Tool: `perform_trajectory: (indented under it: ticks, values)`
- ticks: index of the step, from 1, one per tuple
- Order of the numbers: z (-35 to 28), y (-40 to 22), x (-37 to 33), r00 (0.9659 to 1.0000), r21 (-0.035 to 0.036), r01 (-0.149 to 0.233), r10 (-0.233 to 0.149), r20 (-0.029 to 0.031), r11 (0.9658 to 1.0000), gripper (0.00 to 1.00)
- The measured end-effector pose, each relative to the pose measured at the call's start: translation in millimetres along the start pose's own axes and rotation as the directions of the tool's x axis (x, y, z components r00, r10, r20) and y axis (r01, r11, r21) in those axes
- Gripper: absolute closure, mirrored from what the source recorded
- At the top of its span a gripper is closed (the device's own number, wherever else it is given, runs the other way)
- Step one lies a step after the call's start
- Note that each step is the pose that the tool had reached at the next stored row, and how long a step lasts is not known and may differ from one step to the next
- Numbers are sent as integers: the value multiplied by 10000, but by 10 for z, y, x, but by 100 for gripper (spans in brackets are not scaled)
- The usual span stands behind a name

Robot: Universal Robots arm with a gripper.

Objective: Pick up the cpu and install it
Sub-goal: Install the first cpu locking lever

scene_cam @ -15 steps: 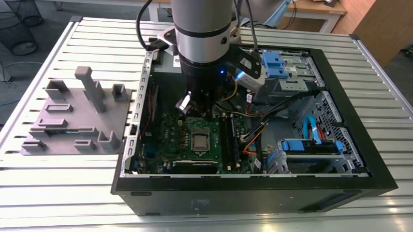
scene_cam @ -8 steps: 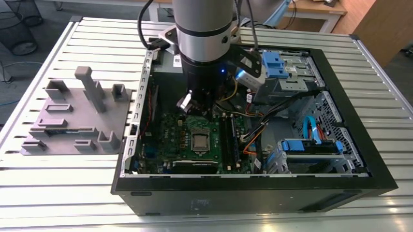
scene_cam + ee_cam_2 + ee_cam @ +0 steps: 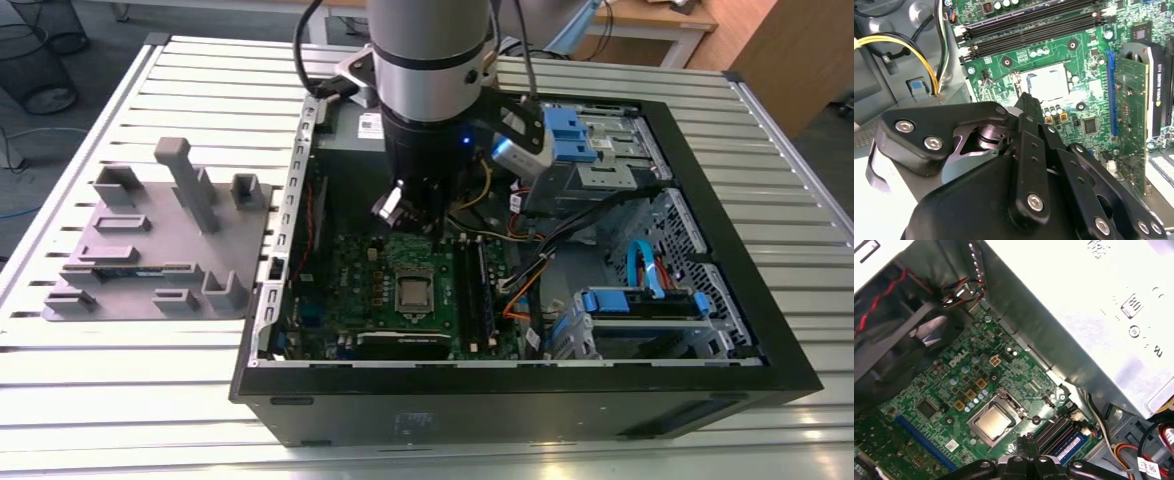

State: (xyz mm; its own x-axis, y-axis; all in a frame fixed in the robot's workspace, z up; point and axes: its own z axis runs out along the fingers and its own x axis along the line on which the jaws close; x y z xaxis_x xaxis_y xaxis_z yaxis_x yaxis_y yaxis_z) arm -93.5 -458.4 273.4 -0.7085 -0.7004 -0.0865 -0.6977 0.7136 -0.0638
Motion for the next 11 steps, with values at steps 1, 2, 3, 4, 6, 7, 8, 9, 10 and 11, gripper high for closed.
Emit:
perform_trajectory:
  ticks: [1,2,3,4,6,7,8,9,10,11]
  values:
    - [2,5,-14,10000,0,0,0,0,10000,89]
    - [5,11,-28,10000,-1,0,0,0,10000,89]
    - [7,16,-42,10000,0,1,-1,0,10000,89]
    - [9,21,-55,10000,0,0,0,0,10000,89]
    - [13,33,-81,10000,-1,-1,1,0,10000,89]
    - [15,39,-95,10000,0,-1,1,0,10000,89]
    - [18,46,-111,10000,0,-1,1,0,10000,89]
    - [20,53,-125,10000,0,0,0,0,10000,89]
    - [23,59,-140,10000,0,0,0,-1,10000,89]
    - [28,64,-153,10000,-1,1,-1,1,10000,89]
